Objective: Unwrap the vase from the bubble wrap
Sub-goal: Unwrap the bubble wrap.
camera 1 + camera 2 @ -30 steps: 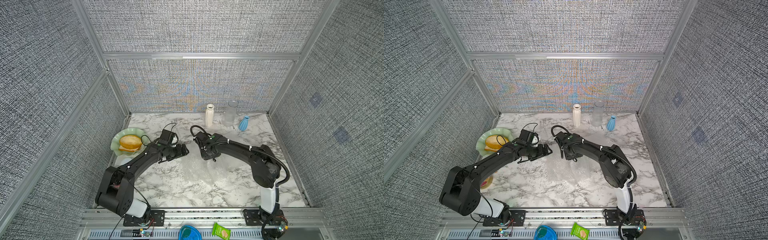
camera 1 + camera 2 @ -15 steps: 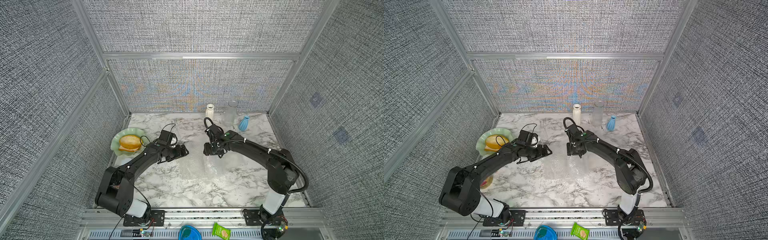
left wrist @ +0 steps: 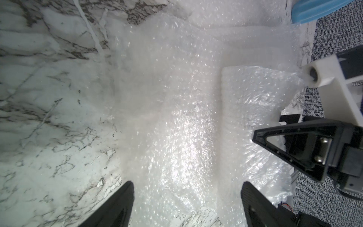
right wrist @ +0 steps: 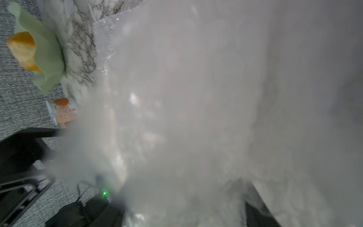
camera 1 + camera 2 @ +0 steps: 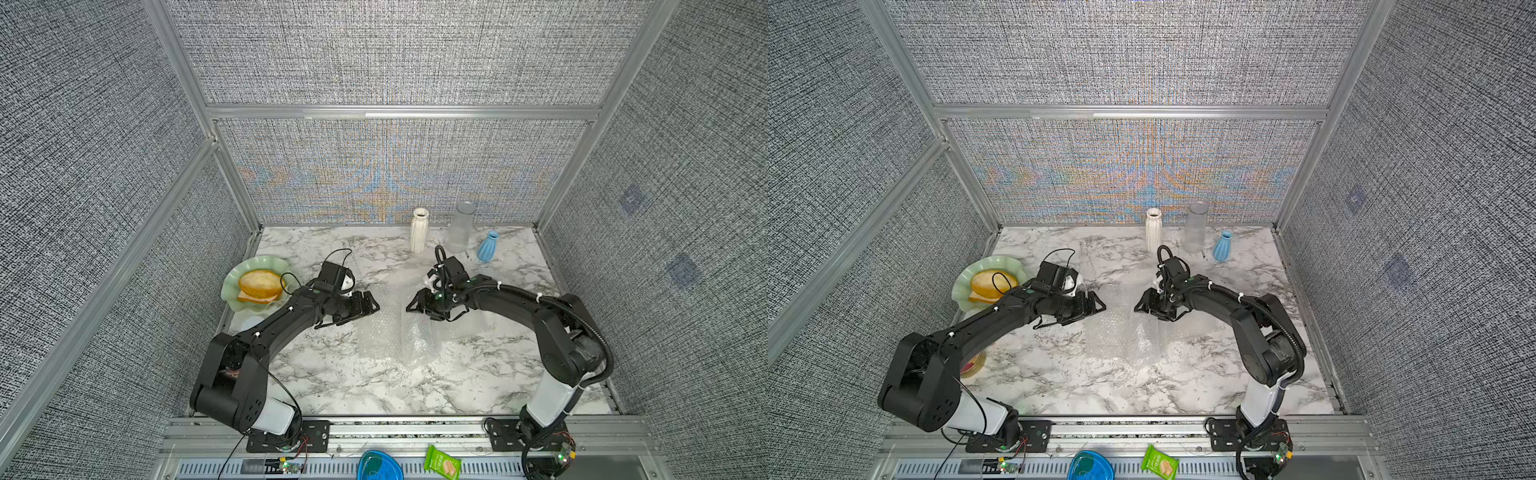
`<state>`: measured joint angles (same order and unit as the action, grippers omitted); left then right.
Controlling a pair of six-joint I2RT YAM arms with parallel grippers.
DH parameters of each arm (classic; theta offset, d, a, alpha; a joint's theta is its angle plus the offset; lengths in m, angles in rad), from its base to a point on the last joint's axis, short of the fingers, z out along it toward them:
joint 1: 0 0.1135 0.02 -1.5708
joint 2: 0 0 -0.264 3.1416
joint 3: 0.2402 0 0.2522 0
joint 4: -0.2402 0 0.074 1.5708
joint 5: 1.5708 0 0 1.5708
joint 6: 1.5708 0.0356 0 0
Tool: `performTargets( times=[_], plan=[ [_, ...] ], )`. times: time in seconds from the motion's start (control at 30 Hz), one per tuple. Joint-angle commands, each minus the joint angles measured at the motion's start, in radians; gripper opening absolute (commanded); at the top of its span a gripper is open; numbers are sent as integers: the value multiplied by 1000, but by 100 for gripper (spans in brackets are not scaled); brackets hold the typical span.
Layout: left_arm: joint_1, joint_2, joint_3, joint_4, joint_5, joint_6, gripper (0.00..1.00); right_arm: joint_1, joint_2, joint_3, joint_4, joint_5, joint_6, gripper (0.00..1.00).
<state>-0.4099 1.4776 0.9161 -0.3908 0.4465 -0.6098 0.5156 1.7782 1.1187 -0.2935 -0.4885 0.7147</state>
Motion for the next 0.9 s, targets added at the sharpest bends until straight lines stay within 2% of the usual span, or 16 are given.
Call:
performTargets(
  times=[0.0,0.1,0.23,0.57,0.73,0.87],
  plan=[
    [0,-2,0,17,12,4,87,1,-3,-5,64,-6,31,61],
    [0,3,7,12,11,8,87,5,-20,19,-8,82,-11,76],
    [0,10,23,2,6,18,87,13,-56,53,-77,169,-55,82],
    [-19,62,92,-25,-2,48,86,27,-218,46,-94,340,-107,82],
    [-74,87,164,-51,-47,66,84,26,-303,-18,-77,429,-122,78],
    [-139,100,223,-77,-125,77,82,18,-373,-88,-62,501,-111,74]
  ],
)
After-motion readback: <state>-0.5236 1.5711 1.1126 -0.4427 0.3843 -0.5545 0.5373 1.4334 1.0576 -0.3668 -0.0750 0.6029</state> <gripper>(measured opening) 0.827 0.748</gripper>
